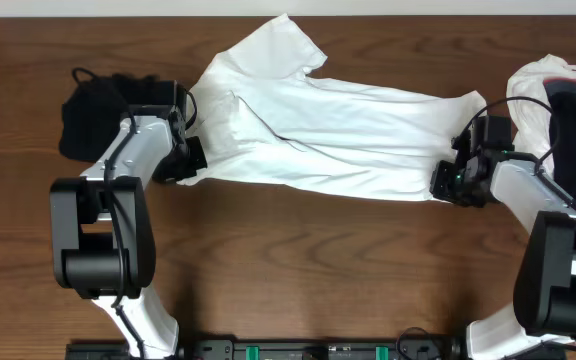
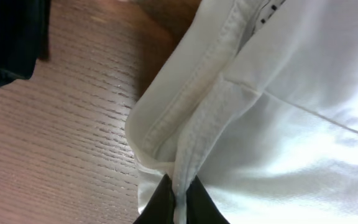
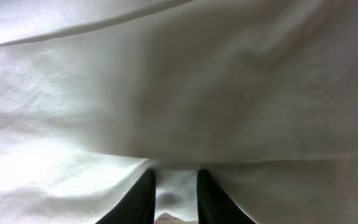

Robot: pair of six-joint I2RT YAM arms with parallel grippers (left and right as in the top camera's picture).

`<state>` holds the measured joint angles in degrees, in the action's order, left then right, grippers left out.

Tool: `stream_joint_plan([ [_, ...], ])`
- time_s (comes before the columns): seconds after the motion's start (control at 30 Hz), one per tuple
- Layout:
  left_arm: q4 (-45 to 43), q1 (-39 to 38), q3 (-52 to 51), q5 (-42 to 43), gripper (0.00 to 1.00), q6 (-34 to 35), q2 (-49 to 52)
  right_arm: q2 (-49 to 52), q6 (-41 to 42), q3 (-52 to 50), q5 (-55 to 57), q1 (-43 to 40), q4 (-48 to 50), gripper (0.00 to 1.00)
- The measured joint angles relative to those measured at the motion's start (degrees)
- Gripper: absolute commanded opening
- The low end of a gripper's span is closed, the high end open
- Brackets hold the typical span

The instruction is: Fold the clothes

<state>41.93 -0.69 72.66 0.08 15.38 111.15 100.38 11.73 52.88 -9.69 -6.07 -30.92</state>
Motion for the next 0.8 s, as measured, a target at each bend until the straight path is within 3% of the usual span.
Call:
stream_joint_plan([
  [0.43,-5.7,3.7,0.0,0.9,0.07,0.0,0.0,0.0,0.0,0.0,0.3,-0.1,0.0,0.18],
  [0.47,-6.2,4.0,0.0,0.9,0.09,0.0,0.0,0.0,0.0,0.0,0.3,-0.1,0.0,0.18],
  [0.53,-6.6,4.6,0.0,1.0,0.27,-0.3,0.0,0.0,0.0,0.0,0.3,-0.1,0.0,0.18],
  [0.57,-6.7,4.7,0.0,1.0,0.32,-0.7,0.0,0.0,0.0,0.0,0.3,-0.1,0.0,0.18],
  [0.8,-6.6,4.8,0.0,1.0,0.39,-0.2,0.0,0.0,0.0,0.0,0.3,-0.1,-0.1,0.18],
])
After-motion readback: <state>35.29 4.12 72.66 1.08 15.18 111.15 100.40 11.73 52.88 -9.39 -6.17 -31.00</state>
